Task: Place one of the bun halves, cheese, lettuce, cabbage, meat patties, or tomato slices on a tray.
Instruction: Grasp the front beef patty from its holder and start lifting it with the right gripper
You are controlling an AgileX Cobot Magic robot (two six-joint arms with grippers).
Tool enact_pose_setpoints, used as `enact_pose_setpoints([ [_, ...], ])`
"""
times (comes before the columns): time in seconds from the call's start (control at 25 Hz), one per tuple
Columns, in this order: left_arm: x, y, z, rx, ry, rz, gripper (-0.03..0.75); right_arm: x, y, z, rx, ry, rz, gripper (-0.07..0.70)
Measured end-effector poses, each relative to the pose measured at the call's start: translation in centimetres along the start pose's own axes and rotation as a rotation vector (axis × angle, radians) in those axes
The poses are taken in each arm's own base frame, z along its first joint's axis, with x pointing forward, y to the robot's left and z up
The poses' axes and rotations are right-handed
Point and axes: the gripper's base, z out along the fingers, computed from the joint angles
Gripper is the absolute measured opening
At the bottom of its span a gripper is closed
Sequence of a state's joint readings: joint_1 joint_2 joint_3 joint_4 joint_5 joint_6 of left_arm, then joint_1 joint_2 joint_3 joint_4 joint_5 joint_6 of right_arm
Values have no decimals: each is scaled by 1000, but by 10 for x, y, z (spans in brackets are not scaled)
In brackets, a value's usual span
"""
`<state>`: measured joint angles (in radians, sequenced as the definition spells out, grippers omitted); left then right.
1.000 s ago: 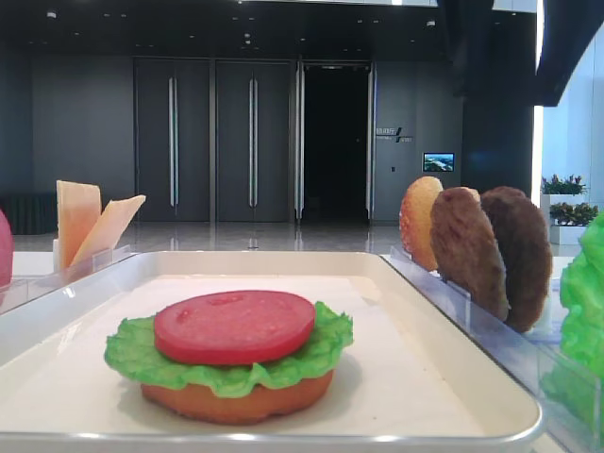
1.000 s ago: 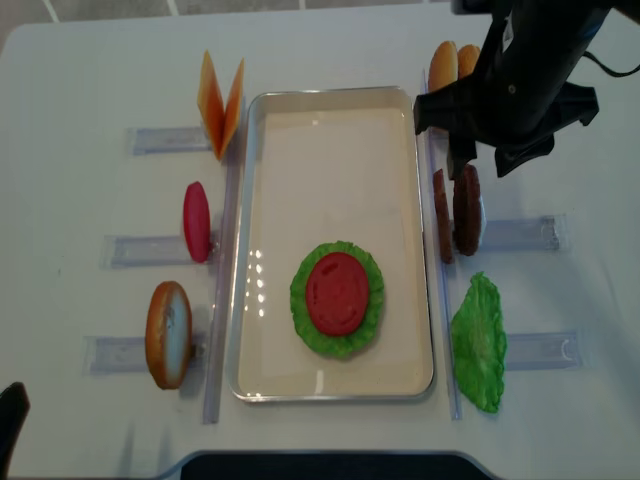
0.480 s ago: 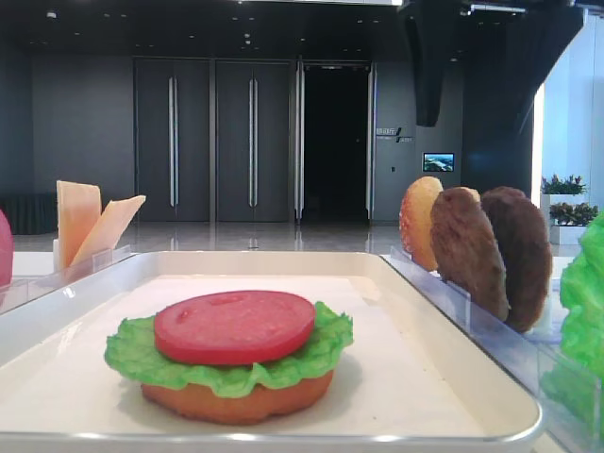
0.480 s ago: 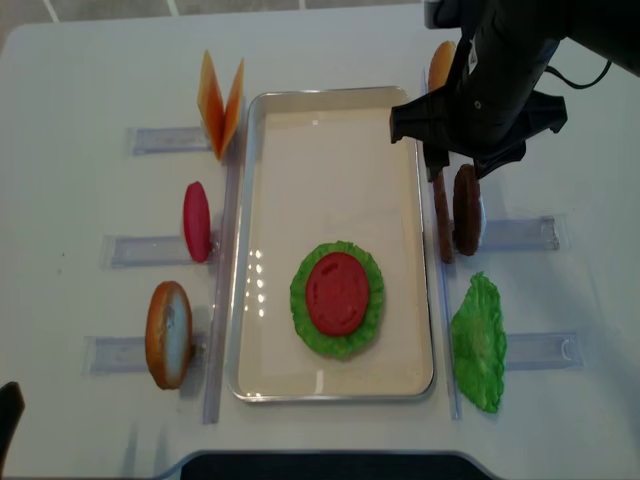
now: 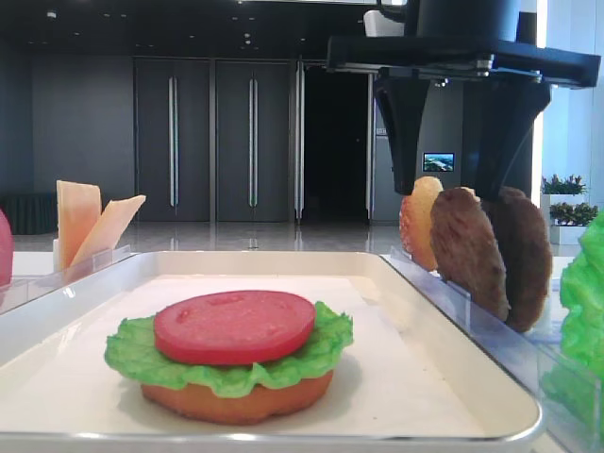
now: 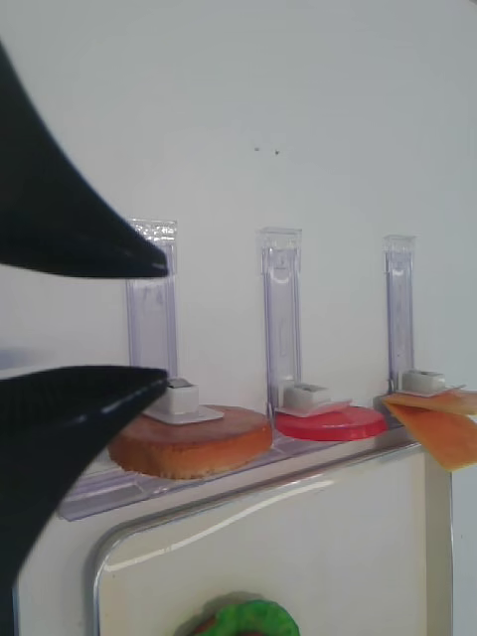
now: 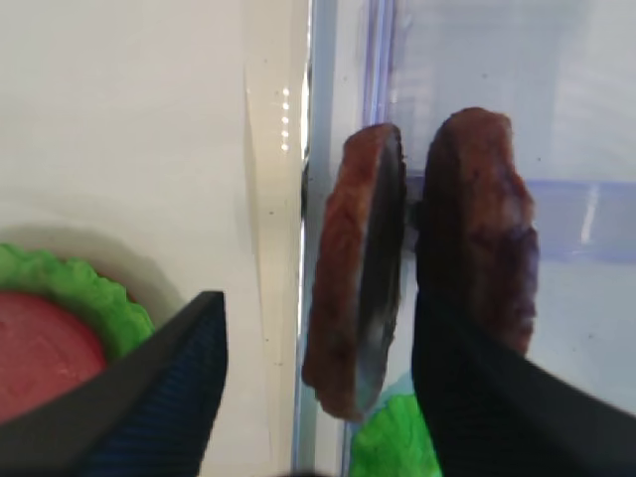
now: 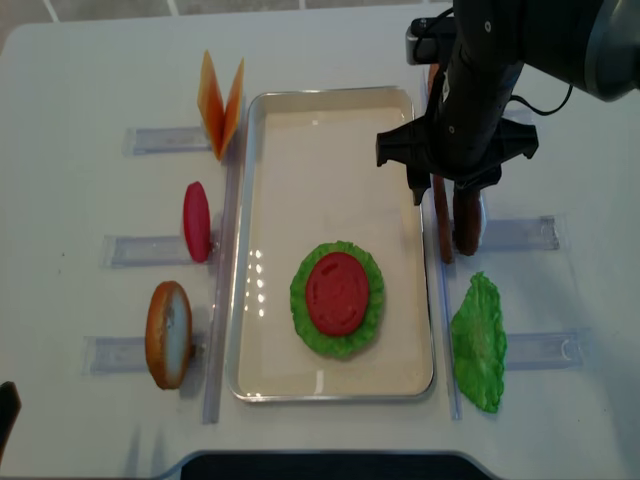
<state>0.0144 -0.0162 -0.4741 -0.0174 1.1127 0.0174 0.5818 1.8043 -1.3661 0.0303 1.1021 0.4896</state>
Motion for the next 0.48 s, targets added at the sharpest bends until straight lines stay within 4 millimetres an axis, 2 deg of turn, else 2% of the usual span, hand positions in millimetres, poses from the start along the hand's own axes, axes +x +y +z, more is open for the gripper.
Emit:
enact_pose_setpoints([
  [0.48, 0, 0, 0, 0, 0, 0, 213, -3, 0, 4, 12, -11, -8, 423],
])
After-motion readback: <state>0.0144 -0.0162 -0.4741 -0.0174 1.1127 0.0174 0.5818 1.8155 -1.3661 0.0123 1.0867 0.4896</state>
